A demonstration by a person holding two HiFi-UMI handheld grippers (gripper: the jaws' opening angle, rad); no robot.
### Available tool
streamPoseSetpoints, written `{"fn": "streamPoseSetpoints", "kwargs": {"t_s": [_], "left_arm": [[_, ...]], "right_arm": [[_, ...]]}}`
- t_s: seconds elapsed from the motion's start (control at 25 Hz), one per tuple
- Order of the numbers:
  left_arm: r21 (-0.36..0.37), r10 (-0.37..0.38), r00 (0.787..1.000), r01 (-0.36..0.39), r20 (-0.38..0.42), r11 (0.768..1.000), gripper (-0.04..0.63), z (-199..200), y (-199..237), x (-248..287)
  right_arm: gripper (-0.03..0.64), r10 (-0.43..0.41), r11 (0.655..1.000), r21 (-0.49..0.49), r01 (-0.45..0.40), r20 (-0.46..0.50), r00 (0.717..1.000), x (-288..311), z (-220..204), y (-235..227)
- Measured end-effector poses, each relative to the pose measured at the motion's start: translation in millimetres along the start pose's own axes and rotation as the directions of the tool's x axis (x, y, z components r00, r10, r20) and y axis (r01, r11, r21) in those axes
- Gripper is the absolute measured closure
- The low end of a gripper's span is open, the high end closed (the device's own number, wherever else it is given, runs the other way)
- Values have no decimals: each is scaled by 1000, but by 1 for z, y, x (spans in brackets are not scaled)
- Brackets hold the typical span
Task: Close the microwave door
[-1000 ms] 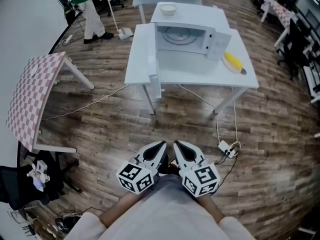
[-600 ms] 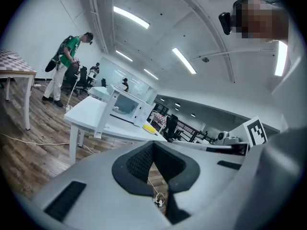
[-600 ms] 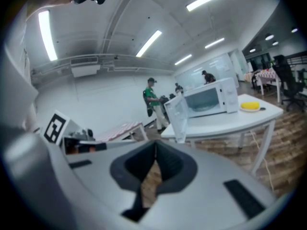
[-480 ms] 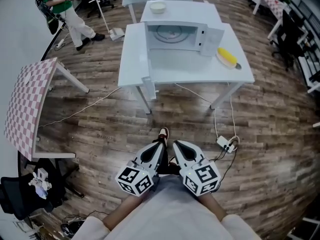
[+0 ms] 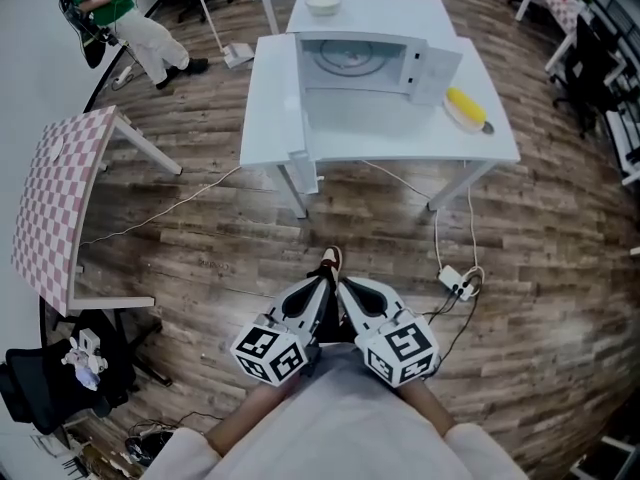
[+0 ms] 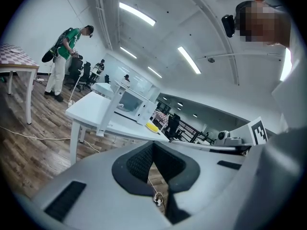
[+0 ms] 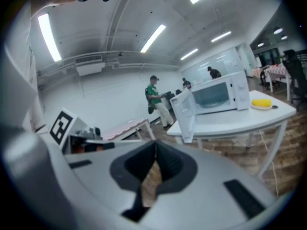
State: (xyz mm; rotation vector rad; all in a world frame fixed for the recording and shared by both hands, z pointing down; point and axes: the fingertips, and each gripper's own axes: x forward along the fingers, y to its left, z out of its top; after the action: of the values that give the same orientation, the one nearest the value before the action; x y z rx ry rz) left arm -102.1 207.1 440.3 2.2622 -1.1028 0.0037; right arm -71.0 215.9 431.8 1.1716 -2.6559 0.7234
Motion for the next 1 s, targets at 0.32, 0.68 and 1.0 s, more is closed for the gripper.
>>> {"fn": "streamPoseSetpoints", "kwargs": {"t_s": [0.32, 0.68, 1.0], "left_arm": [[-22, 10, 1000, -9, 21, 1000, 578, 16, 14, 15], [-41, 33, 999, -32, 31, 999, 578, 37, 37, 36], [-36, 70, 997, -68, 39, 997, 578, 66, 64, 49]], "right_arm": [[594, 33, 999, -16, -33, -18, 999, 18, 8, -5], [594, 39, 999, -9, -39, -35, 999, 45, 24, -24], [594, 60, 998, -1, -60, -37, 998, 75, 43, -39]]}}
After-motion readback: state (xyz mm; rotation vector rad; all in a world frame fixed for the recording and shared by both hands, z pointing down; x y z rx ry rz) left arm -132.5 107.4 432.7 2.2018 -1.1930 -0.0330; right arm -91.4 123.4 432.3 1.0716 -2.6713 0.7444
